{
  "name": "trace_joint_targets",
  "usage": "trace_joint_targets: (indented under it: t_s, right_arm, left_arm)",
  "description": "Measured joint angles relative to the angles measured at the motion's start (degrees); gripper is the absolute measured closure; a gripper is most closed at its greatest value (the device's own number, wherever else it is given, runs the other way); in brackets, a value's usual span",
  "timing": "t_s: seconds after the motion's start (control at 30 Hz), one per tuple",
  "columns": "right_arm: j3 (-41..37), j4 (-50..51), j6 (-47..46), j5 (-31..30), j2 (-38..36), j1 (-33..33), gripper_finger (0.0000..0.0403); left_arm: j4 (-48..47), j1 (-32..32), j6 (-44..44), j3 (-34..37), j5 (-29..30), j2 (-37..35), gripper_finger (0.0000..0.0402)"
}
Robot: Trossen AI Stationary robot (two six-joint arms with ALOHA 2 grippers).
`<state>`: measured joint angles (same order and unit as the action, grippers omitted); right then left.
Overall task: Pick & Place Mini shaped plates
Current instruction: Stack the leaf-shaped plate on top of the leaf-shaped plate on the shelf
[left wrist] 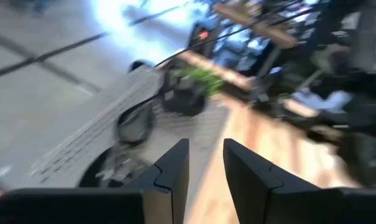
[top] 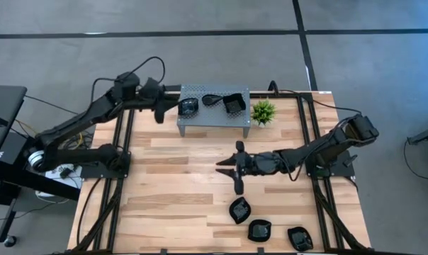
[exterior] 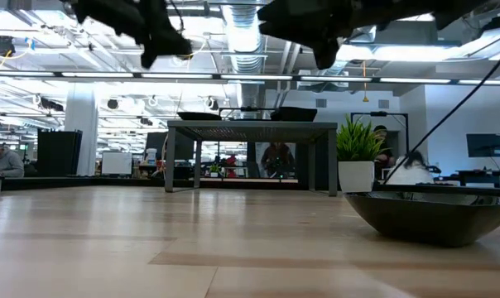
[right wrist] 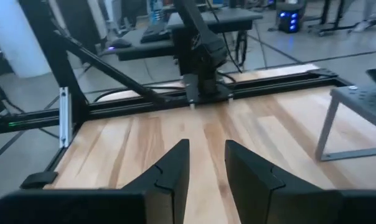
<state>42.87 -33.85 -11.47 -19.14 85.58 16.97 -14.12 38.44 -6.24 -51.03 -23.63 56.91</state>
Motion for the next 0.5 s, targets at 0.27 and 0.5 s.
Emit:
trace_joint_targets:
  t_s: [0.27, 0.5]
  right_arm:
    - [8.6, 14.0, 0.1, 6.3, 0.0, 2.7, 0.0285]
    - [19.5, 40.3, -5.9, 0.8, 0.0, 9.8, 0.0236]
  left_arm:
    - [0.0, -6.4, 0.0, 1.3, -0.5, -7.0, 0.0302]
    - [0.0, -10.1, 0.0, 4.2, -0.5, -7.7, 0.0302]
